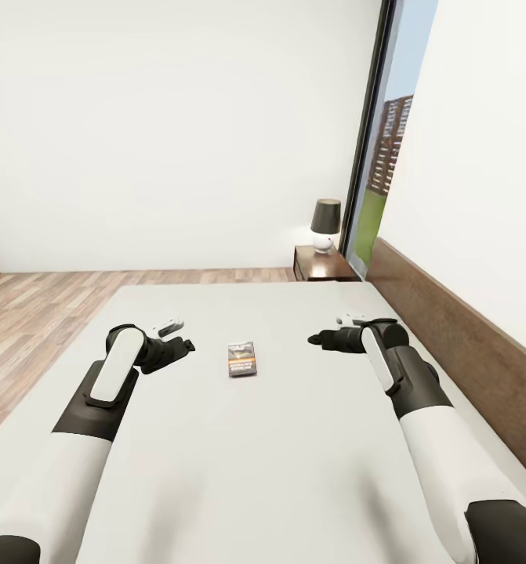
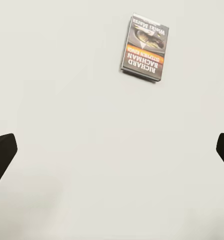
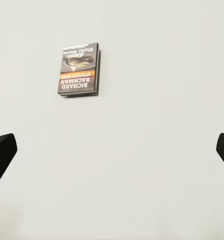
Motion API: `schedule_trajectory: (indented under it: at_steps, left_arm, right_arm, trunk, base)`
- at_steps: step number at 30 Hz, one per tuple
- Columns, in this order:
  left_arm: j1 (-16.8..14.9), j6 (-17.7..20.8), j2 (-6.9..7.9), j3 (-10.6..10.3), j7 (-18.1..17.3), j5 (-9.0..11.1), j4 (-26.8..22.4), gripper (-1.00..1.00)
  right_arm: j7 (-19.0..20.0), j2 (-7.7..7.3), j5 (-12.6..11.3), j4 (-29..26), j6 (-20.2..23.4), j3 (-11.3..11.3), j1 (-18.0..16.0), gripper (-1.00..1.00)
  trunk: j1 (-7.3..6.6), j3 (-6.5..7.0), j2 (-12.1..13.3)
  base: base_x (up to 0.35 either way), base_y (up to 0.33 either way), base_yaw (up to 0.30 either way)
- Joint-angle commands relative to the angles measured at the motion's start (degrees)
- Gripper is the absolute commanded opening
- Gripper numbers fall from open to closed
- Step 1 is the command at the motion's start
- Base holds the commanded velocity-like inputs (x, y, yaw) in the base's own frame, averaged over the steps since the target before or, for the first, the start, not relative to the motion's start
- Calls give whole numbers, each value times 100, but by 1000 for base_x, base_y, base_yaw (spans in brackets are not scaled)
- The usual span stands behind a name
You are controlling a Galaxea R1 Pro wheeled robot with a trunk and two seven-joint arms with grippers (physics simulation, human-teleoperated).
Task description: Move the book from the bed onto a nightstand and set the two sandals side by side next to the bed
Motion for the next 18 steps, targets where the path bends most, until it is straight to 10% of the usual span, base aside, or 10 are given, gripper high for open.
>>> schedule_trajectory:
  at_steps: [1,18]
  left_arm:
    - [-5,5,-1,-11,61,58,-4,100]
    - [3,6,-10,21,64,109,-3,100]
  right_arm:
    - [-4,-2,-20,-9,23,80,-5,100]
    - [4,4,-28,-18,34,204,-6,100]
  trunk:
    - [0,-15,-5]
    - [0,-160,-5]
  base:
    - [0,0,41]
    - [0,0,45]
